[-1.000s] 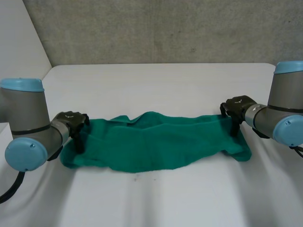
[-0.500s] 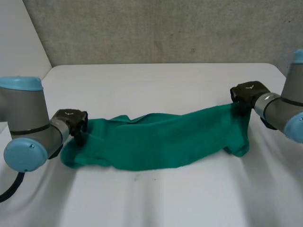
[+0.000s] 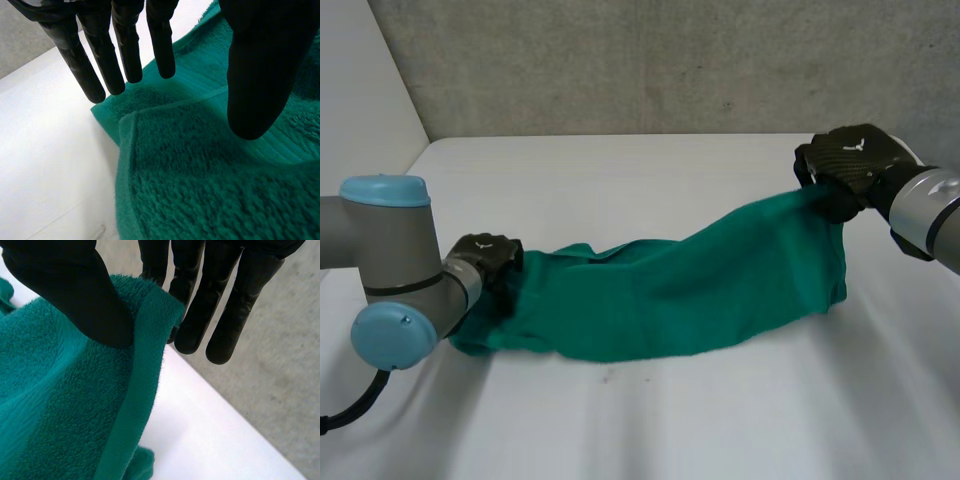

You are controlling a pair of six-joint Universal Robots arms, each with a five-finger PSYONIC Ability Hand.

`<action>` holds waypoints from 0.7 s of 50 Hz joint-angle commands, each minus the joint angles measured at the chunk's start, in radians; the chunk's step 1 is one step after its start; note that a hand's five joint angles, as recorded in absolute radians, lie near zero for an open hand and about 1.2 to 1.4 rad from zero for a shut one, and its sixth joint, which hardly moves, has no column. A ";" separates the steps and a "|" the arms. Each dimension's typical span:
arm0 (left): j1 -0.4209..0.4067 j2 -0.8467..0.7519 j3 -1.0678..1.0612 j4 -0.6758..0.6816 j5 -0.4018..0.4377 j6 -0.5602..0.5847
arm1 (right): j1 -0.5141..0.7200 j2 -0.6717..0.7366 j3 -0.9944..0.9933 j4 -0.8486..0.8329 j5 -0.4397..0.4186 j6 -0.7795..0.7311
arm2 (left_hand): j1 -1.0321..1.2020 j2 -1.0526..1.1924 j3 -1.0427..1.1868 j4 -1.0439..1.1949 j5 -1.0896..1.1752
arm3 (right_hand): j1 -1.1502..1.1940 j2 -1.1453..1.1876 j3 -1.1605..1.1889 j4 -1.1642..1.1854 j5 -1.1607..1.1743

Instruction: Fold the towel.

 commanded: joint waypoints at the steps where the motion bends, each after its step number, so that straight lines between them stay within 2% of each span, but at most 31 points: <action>1: 0.000 -0.004 0.002 0.003 -0.005 0.004 | 0.000 -0.088 0.020 -0.007 -0.004 0.001 | 0.586 0.589 0.583 0.596 0.599 | 0.417 0.220 0.221 0.207 0.233; 3: 0.001 0.007 0.002 0.006 -0.011 0.002 | 0.000 -0.093 0.015 -0.004 0.002 0.001 | 0.880 0.883 0.876 0.890 0.893 | 0.417 0.220 0.221 0.207 0.233; 7: 0.003 0.063 0.002 0.018 -0.036 -0.008 | -0.020 -0.093 0.001 -0.008 0.011 0.003 | 0.881 0.884 0.878 0.891 0.894 | 0.417 0.220 0.221 0.207 0.233; 14: 0.003 0.192 -0.020 0.044 -0.030 -0.016 | -0.092 -0.096 -0.030 -0.001 0.059 0.004 | 0.881 0.884 0.878 0.891 0.894 | 0.417 0.220 0.221 0.207 0.233; 22: 0.012 0.271 -0.093 0.056 -0.012 -0.008 | -0.098 -0.107 -0.008 0.025 0.046 -0.009 | 0.881 0.884 0.878 0.891 0.894 | 0.417 0.220 0.221 0.207 0.233; 26: 0.017 0.255 -0.135 0.052 0.030 -0.008 | -0.097 -0.140 0.024 0.019 0.033 -0.011 | 0.055 0.058 0.052 0.066 0.068 | 0.417 0.220 0.221 0.207 0.233; 28: 0.017 0.231 -0.146 0.052 0.044 -0.010 | -0.097 -0.150 0.030 0.016 0.025 -0.011 | 0.021 0.024 0.018 0.032 0.034 | 0.417 0.220 0.221 0.207 0.233; 29: 0.015 0.214 -0.150 0.052 0.047 -0.010 | -0.094 -0.174 0.036 0.004 -0.021 -0.012 | 0.012 0.015 0.009 0.023 0.025 | 0.417 0.220 0.221 0.207 0.233; 32: 0.008 0.172 -0.152 0.050 0.042 -0.010 | -0.092 -0.191 0.043 -0.007 -0.059 -0.009 | -0.008 -0.005 -0.012 0.002 0.005 | 0.417 0.220 0.221 0.207 0.233; 33: 0.006 0.163 -0.152 0.050 0.042 -0.011 | -0.092 -0.226 0.041 -0.017 -0.111 0.003 | -0.008 -0.005 -0.012 0.002 0.005 | 0.417 0.220 0.221 0.207 0.233; 35: 0.005 0.146 -0.153 0.053 0.042 -0.014 | -0.094 -0.239 0.041 -0.019 -0.122 0.006 | -0.008 -0.005 -0.012 0.002 0.005 | 0.417 0.220 0.221 0.207 0.233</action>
